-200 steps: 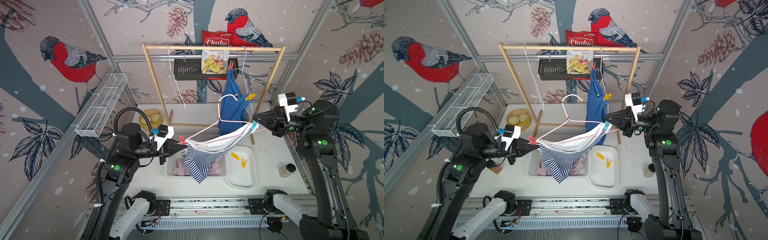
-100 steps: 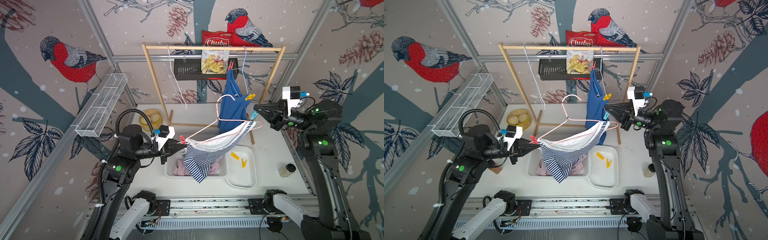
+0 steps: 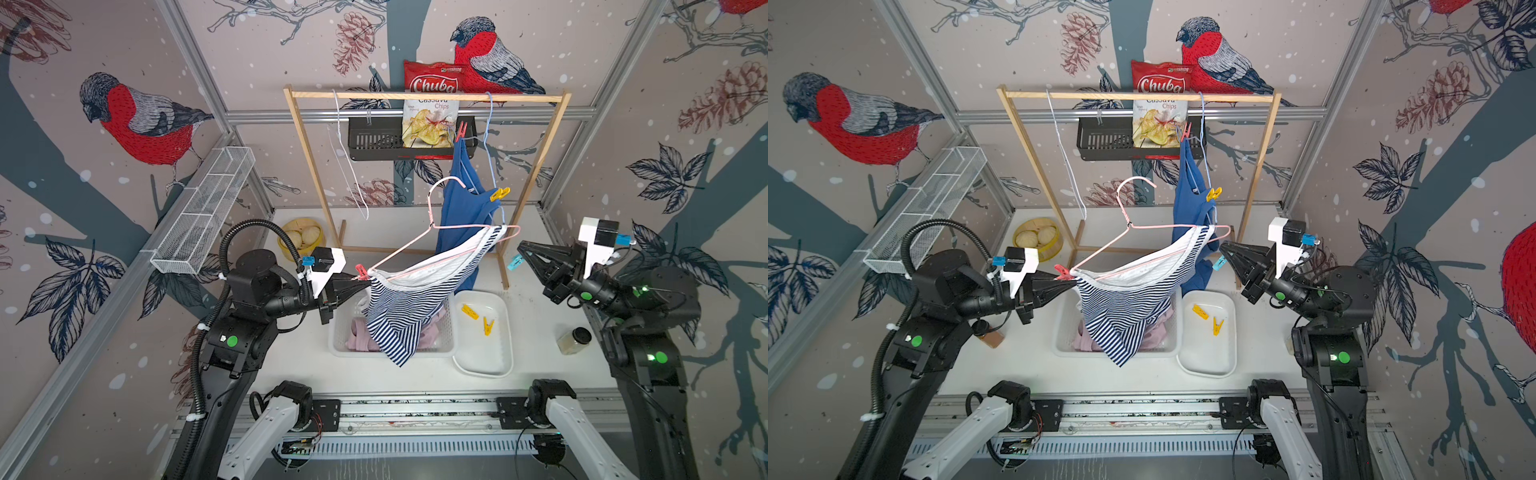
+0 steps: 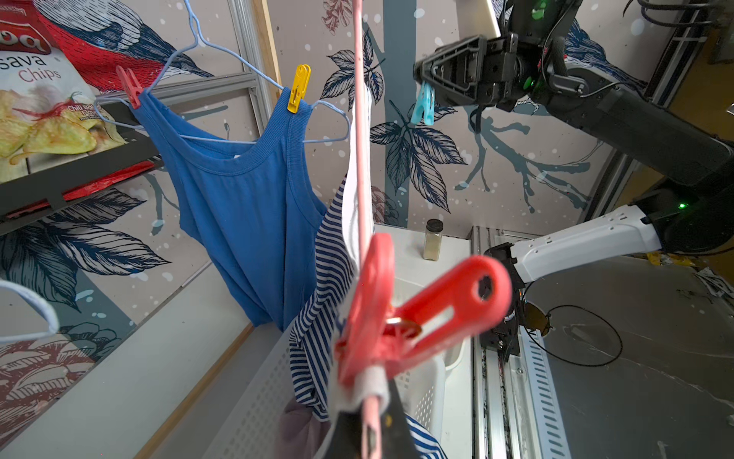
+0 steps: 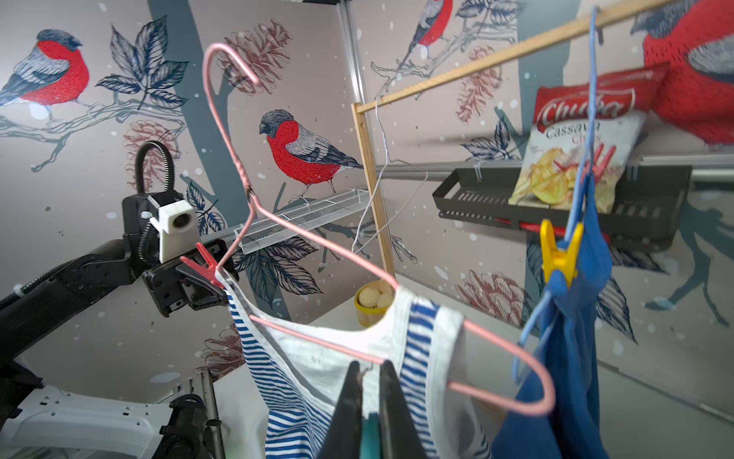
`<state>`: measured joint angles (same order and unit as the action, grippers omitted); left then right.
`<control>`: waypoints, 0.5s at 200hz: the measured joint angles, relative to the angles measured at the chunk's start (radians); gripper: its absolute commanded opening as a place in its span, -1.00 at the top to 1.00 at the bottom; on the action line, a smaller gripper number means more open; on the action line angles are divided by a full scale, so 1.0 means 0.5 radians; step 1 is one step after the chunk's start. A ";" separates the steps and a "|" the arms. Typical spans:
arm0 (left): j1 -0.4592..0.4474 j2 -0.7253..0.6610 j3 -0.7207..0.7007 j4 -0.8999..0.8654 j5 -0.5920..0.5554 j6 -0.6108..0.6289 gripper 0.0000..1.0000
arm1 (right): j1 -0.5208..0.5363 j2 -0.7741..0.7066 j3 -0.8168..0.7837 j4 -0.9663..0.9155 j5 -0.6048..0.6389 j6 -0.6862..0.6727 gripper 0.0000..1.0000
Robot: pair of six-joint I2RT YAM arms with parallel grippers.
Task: Remove the clothespins securing tank tops to the hanger
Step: Place the clothespin in the storage box.
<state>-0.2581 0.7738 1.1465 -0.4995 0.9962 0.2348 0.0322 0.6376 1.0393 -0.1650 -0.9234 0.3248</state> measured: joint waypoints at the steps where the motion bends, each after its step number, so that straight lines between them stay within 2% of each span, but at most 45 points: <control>1: 0.000 0.002 0.002 0.000 0.000 0.000 1.00 | 0.000 -0.005 -0.007 -0.004 0.003 0.003 1.00; 51: 0.000 -0.019 0.089 -0.017 -0.014 0.000 1.00 | 0.038 -0.290 -0.422 -0.214 0.244 0.201 1.00; 100: 0.000 -0.076 0.132 -0.035 -0.077 -0.031 1.00 | 0.143 -0.249 -0.667 -0.374 0.543 0.346 1.00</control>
<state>-0.2581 0.7357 1.2125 -0.5171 0.9577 0.2192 0.1040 0.5129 0.7059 -0.3519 -0.6518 0.4980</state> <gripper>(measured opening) 0.050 0.095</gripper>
